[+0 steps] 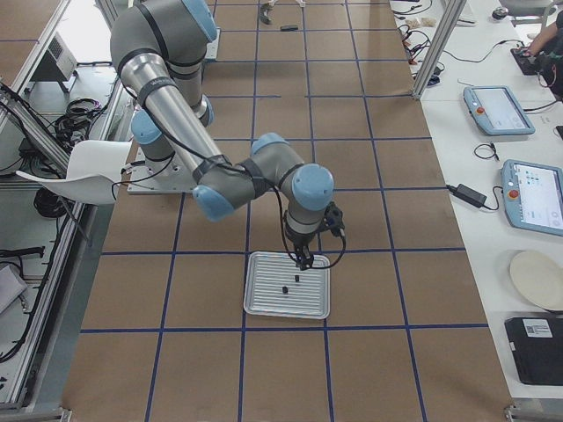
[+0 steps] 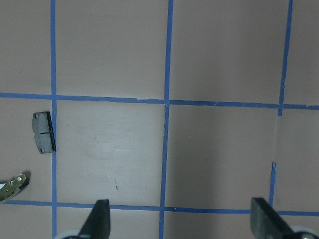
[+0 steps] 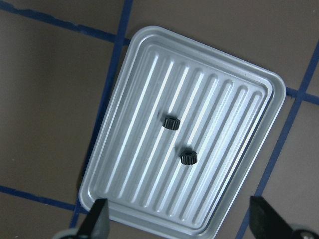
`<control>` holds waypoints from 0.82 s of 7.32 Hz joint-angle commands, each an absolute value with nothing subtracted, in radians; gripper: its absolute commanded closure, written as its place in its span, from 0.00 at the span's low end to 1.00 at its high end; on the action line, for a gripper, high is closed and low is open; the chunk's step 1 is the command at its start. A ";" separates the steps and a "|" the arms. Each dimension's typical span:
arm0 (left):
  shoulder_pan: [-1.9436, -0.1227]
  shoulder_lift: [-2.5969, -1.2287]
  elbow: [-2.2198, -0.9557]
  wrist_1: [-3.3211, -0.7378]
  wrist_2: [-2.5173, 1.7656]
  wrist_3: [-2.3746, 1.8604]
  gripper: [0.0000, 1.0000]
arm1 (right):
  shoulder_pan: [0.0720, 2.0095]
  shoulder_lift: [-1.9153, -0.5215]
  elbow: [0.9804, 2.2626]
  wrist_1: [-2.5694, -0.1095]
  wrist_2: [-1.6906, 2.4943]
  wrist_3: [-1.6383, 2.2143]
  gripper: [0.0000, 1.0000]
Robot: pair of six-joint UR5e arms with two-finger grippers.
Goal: Place bearing gear from tray to pile
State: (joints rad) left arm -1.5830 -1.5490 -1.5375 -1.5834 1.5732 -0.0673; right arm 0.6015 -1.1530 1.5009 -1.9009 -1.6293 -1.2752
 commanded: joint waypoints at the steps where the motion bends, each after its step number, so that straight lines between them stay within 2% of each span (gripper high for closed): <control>1: -1.583 -1.546 -1.539 -1.588 1.572 -0.067 0.00 | 0.560 -1.097 1.548 -2.004 -1.626 -1.263 0.00; 4: -1.583 -1.546 -1.539 -1.588 1.571 -0.069 0.00 | 0.535 -1.091 1.571 -2.025 -1.640 -0.651 0.00; 6: -1.583 -1.546 -1.539 -1.588 1.571 -0.069 0.00 | 0.532 -1.083 1.600 -2.028 -1.638 -0.621 0.00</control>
State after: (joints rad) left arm -1.5831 -1.5463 -1.5386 -1.5877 1.5708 -0.0690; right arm 0.5353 -1.0881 1.5849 -2.0257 -1.6386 -0.6573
